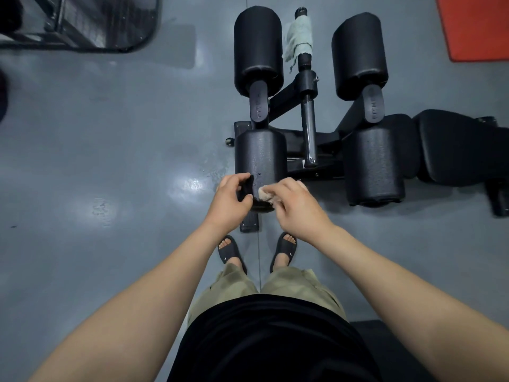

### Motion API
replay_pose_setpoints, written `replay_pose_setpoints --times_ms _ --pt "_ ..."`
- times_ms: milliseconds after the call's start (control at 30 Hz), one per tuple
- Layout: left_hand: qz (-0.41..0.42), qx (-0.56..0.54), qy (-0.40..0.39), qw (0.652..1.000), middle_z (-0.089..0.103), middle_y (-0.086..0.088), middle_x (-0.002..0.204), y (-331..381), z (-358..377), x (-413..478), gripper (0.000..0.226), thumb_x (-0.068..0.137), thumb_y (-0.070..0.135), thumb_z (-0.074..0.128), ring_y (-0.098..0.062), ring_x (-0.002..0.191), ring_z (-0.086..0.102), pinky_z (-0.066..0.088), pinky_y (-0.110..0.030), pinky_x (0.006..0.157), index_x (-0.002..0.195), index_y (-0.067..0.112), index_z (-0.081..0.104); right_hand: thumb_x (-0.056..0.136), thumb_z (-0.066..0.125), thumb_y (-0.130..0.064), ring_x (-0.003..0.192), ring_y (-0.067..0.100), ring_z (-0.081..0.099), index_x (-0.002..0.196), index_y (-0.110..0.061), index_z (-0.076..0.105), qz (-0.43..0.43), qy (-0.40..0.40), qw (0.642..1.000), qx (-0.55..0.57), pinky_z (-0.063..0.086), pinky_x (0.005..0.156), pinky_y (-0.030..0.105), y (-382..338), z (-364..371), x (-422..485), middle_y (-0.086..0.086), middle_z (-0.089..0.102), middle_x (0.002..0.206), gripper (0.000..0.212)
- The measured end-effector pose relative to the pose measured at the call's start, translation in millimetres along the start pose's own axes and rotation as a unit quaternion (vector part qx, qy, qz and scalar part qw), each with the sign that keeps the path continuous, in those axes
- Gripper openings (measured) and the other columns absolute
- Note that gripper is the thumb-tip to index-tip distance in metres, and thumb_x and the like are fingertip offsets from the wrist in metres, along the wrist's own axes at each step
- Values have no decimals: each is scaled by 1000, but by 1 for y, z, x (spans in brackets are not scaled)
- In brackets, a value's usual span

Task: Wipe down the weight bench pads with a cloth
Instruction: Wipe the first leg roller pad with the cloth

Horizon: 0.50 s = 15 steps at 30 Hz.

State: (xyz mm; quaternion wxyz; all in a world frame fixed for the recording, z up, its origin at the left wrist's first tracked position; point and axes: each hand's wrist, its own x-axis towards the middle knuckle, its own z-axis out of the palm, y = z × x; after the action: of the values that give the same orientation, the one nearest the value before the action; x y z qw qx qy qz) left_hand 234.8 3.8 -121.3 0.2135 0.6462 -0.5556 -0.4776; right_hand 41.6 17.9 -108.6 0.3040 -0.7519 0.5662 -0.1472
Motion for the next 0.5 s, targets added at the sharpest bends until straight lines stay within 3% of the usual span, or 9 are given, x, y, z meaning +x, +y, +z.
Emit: replay_pose_setpoints --times_ms 133,233,333,500 --pt "80 -8 -36 996 51 8 130 15 -4 -1 59 87 4 65 4 120 48 41 -15 104 142 22 53 81 60 -6 108 24 52 116 -16 54 36 16 997 66 46 94 37 -14 -5 22 1 57 114 37" --pt "106 29 29 993 62 8 109 22 -9 8 40 86 2 64 1 101 55 42 -11 91 121 21 69 79 62 -2 108 19 53 113 -12 57 29 38 994 94 43 95 27 -21 -9 34 2 51 114 37" --pt "80 50 86 992 65 9 97 24 -17 22 28 88 7 64 1 87 58 38 -5 79 107 25 75 82 60 -1 108 22 53 114 -12 62 12 59 996 60 45 97 31 -19 -8 49 3 52 112 34" --pt "56 124 70 988 61 3 93 12 -19 38 29 92 7 61 -17 93 58 41 -20 81 111 22 78 89 56 -6 102 26 47 122 -20 65 2 5 999 -45 53 83 46 -12 -1 64 2 54 112 36"
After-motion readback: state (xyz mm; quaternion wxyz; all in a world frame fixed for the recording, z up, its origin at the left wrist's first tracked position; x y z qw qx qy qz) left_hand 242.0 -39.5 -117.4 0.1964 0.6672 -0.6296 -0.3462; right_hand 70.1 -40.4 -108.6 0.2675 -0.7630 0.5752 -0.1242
